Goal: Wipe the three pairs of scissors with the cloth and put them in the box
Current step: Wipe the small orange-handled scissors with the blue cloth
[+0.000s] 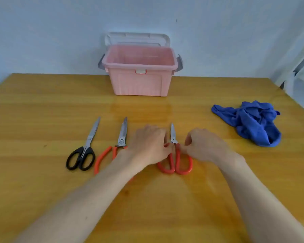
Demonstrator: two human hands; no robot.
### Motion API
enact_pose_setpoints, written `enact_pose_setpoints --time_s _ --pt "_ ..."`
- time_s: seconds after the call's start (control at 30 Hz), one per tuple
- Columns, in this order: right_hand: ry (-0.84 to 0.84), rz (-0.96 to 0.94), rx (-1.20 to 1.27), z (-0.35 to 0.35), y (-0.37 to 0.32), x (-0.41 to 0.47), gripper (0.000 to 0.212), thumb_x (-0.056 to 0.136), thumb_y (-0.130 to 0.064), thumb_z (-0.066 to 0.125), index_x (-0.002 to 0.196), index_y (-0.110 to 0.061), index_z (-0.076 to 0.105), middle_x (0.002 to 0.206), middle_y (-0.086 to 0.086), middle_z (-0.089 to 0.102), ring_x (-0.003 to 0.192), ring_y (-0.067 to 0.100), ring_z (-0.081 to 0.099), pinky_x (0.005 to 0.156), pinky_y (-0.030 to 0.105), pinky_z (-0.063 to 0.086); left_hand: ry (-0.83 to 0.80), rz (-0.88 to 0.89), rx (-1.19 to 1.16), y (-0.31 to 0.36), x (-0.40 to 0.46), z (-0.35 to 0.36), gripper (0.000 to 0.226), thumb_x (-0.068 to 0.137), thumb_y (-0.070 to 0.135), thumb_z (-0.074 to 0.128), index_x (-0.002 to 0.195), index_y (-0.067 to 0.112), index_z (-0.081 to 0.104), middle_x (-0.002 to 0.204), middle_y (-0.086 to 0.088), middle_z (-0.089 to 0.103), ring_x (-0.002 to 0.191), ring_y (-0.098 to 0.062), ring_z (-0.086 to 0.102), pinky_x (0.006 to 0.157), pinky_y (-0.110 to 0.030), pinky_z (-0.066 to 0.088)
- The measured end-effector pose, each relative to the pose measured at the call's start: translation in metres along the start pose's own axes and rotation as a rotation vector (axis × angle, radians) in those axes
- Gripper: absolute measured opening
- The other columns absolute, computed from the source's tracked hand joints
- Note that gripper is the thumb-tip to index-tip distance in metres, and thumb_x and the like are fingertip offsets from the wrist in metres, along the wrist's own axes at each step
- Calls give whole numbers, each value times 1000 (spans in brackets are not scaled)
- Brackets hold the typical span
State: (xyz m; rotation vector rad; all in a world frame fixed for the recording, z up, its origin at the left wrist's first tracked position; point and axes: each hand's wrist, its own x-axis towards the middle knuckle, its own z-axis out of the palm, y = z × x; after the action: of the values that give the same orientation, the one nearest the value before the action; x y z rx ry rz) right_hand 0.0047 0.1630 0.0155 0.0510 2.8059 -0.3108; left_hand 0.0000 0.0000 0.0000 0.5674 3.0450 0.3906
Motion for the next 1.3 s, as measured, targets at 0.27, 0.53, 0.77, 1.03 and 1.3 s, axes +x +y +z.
enact_pose_setpoints --time_s 0.27,0.53,0.77,1.03,1.3 --pt "-34 -95 9 4 4 8 34 79 -41 64 68 -11 56 67 1 54 67 20 54 53 30 38 -228 -88 87 -3 12 -6 46 83 56 57 63 15 52 55 3 47 52 -18 47 48 -28 33" --pt "300 -285 517 5 8 -6 20 82 -22 65 72 -11 51 48 -8 45 44 9 34 47 24 31 -8 -64 -382 -4 -4 -24 29 95 37 47 75 15 47 62 0 49 57 -18 45 54 -29 33" --pt "505 -419 933 -27 -24 4 12 95 -17 57 87 -10 52 60 6 54 51 12 43 51 28 37 196 -92 -1236 -1 -3 -58 22 101 30 46 91 16 58 73 6 68 63 -9 62 59 -27 43" --pt "812 -399 1079 -26 -39 46 15 99 -14 54 97 -28 57 62 22 50 52 34 41 44 46 35 467 3 -1068 -9 70 -43 13 101 28 46 100 17 52 77 1 60 58 -9 50 54 -24 41" --pt "939 -245 1348 5 -52 35 20 94 -5 59 95 -24 57 63 1 67 45 18 57 41 30 46 576 223 -422 -26 54 -42 14 78 43 53 86 33 47 91 18 41 66 -10 52 53 -22 44"
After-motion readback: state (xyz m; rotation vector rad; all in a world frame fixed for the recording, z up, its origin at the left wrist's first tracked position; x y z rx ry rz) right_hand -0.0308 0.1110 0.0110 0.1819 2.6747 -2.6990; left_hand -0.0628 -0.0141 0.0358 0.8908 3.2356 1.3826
